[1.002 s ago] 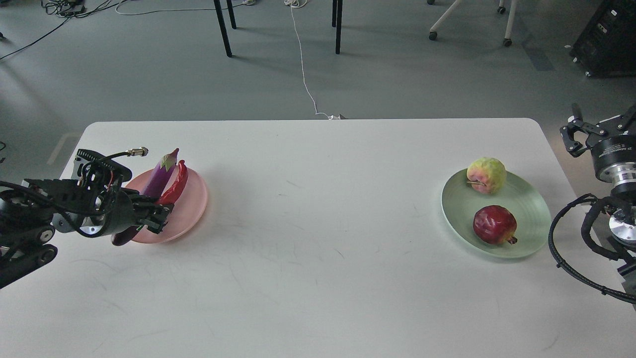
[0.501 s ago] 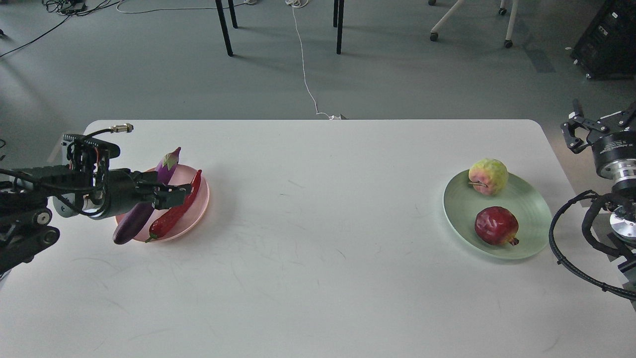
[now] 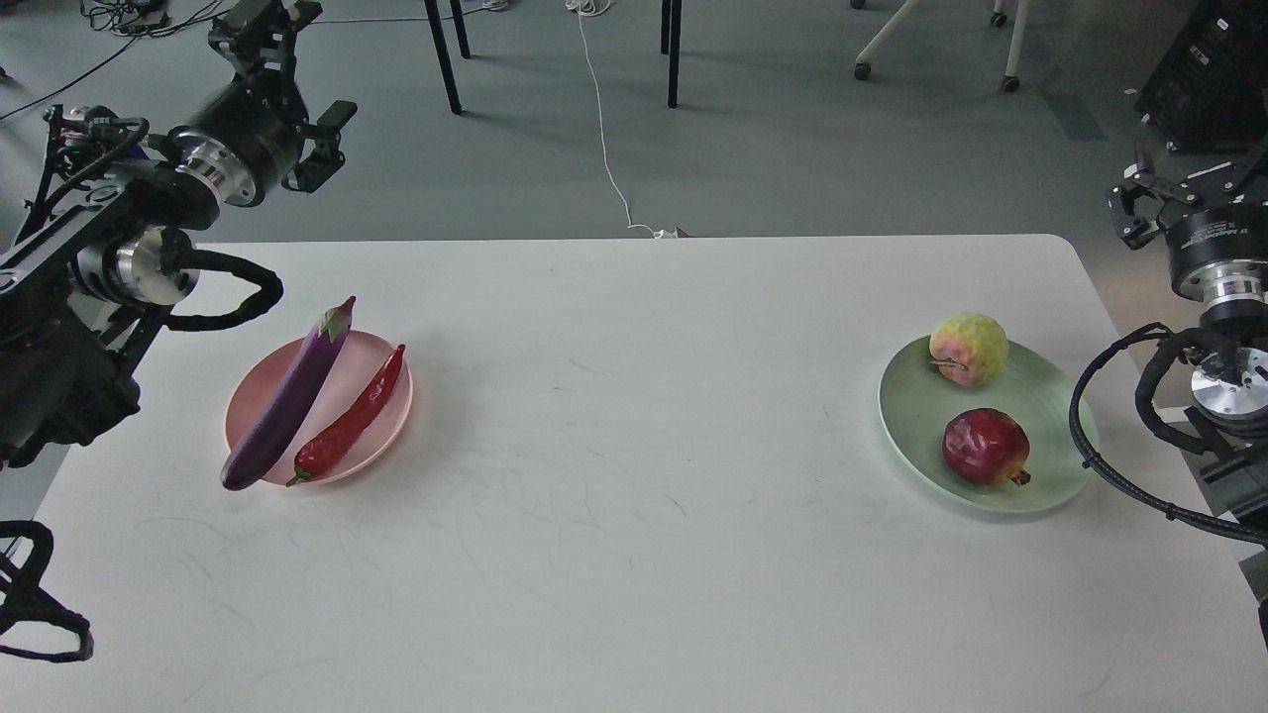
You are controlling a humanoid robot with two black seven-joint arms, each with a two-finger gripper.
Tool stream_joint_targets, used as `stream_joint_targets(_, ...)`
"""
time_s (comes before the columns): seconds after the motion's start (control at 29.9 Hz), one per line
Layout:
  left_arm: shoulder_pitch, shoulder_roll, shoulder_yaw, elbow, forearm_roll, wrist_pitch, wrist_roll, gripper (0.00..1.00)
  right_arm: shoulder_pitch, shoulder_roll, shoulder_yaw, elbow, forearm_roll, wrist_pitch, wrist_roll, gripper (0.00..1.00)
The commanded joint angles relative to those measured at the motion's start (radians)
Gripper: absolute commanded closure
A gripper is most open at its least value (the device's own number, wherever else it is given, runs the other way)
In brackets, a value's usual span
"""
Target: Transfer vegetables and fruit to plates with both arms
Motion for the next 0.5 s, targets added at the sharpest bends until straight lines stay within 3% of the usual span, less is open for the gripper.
stream_joint_targets(0.0,-0.009,-0.054,-0.027,0.066,-0.149,-0.008,-0.025,0.02,0.009,0.007,0.005,0.007,0.004,0.000,-0.002,0.01)
stream_joint_targets(0.1,0.020,-0.071,-0.065,0.071,-0.287,-0.016,-0.025,0.02,0.014,0.024,0.020,0.017,0.015,0.000,-0.092,0.01)
stream_joint_targets(0.23,0.092,-0.098,-0.076,0.071,-0.378,-0.077,-0.036,0.02,0.012,0.079,0.112,0.004,0.015,0.000,-0.169,0.01)
stream_joint_targets(0.3,0.098,-0.118,-0.076,0.069,-0.378,-0.094,-0.051,0.02,0.012,0.108,0.138,0.003,0.015,0.000,-0.189,0.01)
stream_joint_targets(0.47,0.112,-0.125,-0.076,0.069,-0.378,-0.096,-0.071,0.02,0.011,0.119,0.141,0.004,0.013,0.000,-0.183,0.01)
